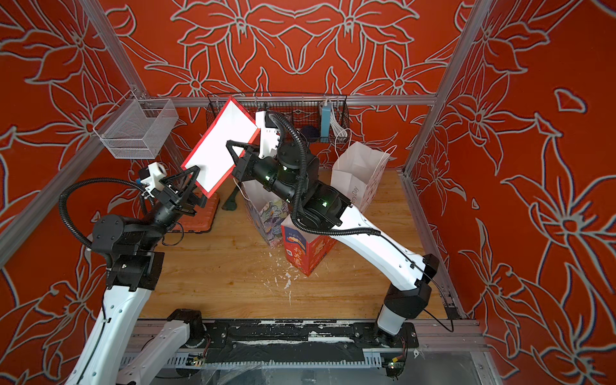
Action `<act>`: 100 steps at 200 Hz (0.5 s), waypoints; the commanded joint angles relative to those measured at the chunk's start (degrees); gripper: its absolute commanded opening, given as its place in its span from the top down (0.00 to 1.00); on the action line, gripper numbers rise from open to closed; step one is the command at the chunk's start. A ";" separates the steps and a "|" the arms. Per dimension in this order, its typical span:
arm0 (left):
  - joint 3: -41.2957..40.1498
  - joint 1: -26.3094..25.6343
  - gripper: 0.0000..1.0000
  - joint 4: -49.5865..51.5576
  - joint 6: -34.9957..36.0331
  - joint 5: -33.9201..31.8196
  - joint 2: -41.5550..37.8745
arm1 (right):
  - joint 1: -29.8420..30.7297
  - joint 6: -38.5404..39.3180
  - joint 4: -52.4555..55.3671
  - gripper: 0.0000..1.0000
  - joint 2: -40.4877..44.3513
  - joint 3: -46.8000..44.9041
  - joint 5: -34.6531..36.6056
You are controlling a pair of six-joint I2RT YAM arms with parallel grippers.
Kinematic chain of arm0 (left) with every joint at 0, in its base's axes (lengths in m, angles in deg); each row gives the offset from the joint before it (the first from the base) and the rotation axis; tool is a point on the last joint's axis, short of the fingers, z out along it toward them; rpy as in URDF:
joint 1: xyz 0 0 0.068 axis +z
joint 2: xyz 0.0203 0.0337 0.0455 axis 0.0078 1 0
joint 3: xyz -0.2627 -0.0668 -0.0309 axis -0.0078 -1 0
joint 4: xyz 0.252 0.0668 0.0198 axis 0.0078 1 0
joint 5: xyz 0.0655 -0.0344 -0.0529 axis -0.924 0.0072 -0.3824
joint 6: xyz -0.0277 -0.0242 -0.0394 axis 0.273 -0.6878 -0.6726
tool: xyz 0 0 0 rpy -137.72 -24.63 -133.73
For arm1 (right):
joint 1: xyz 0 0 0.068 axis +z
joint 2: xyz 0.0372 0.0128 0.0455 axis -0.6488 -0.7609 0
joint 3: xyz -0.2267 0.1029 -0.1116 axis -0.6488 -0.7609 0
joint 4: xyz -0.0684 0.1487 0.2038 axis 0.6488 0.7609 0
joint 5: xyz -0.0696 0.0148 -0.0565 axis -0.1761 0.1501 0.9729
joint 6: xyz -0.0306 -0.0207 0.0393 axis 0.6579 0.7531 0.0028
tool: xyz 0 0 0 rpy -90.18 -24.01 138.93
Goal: Put away the paper bag
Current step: Press the paper bag.
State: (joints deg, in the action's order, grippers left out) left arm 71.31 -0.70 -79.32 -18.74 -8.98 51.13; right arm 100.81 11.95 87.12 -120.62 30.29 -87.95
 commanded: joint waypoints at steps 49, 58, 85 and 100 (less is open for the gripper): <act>0.05 -0.87 0.91 -2.85 1.81 -3.94 -0.19 | 0.64 -5.04 -0.80 1.00 4.74 -4.33 -1.32; 0.41 -0.93 1.00 -2.26 2.51 -3.90 -0.11 | 0.66 -4.87 -0.40 1.00 5.34 -5.02 -1.80; 2.71 -0.98 1.00 2.56 5.41 -2.58 -0.57 | -0.63 -1.58 -0.01 0.55 10.64 -11.06 -5.09; 3.00 -1.09 1.00 2.61 5.23 -1.68 -0.96 | -2.91 0.47 1.66 0.38 15.90 -16.97 -7.43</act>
State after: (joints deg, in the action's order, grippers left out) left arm 72.41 -1.73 -77.79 -15.39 -11.32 50.93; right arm 100.29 9.46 87.32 -112.49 19.25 -90.44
